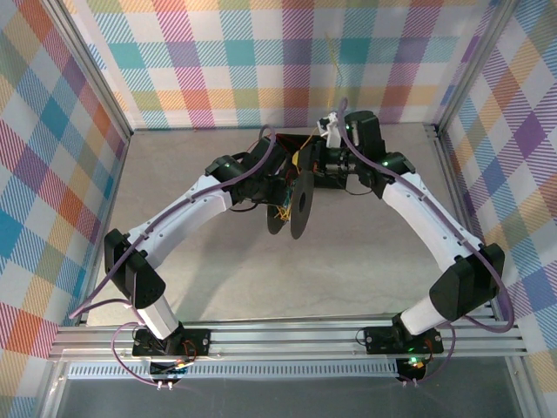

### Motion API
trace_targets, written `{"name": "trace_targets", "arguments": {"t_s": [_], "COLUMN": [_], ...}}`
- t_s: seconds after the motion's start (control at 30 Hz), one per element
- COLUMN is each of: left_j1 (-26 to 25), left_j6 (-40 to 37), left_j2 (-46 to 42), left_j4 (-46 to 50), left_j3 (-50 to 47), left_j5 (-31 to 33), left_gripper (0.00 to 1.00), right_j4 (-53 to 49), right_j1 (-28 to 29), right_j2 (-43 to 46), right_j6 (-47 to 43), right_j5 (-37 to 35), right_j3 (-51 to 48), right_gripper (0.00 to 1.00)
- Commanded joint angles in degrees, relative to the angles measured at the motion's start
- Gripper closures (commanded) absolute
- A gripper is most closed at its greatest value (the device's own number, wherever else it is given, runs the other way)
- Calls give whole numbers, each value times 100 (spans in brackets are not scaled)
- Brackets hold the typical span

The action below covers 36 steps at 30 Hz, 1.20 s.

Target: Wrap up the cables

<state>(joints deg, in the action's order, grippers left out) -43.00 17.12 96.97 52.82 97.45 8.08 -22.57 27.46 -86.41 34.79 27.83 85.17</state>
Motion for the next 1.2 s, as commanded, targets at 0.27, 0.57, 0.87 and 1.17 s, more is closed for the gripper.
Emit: {"name": "trace_targets", "arguments": {"t_s": [0.27, 0.57, 0.87, 1.17], "left_j1": [-62, -271, -285, -299], "left_j6": [-40, -99, -117, -148], "left_j2": [162, 2, -64, -160], "left_j4": [644, 686, 659, 598], "left_j3": [-234, -358, -481, -534], "left_j5": [27, 71, 74, -28], "left_gripper": [100, 100, 100, 100], "right_j4": [1537, 1968, 2059, 2365], "right_j1": [87, -118, -344, -548], "right_j2": [158, -179, -356, -640], "right_j6": [-84, 337, 555, 966], "right_j5": [-88, 55, 192, 471], "right_j3": [399, 624, 815, 809], "right_gripper": [100, 94, 85, 84]}}
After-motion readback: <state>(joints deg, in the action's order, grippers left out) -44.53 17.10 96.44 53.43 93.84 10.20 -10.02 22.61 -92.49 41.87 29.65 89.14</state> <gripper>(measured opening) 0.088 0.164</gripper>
